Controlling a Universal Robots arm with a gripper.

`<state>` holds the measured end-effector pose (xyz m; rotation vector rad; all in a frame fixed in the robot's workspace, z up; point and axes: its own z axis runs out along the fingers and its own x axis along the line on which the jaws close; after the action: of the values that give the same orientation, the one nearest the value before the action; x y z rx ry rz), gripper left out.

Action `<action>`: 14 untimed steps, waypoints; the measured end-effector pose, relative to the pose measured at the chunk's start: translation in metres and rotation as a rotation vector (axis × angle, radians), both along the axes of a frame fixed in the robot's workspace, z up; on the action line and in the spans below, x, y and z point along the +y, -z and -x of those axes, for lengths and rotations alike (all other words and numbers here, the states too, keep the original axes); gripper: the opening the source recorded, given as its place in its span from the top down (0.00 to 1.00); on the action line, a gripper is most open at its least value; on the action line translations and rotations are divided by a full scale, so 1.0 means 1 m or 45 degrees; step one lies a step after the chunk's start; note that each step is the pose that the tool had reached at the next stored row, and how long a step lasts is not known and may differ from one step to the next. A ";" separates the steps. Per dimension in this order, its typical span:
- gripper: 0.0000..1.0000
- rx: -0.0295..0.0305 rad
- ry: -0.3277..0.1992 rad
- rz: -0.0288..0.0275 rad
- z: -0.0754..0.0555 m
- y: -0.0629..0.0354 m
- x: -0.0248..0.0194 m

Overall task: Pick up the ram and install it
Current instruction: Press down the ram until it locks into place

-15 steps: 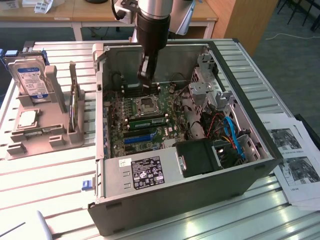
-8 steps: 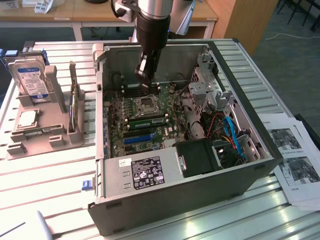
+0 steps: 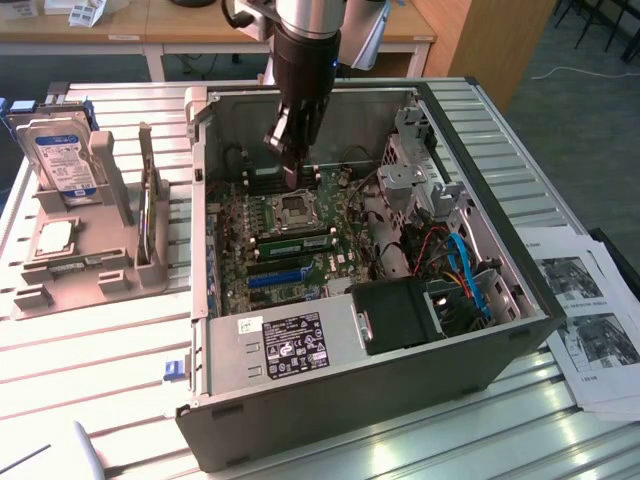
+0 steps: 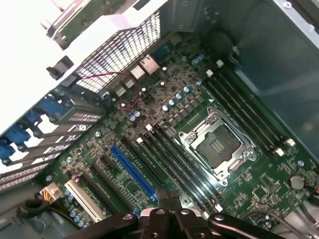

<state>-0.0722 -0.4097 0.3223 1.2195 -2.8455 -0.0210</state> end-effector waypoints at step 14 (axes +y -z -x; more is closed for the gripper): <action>0.90 0.0000 0.324 0.0000 0.000 0.0000 0.0000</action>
<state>-0.0722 -0.4097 0.3223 0.8491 -2.9791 -0.0299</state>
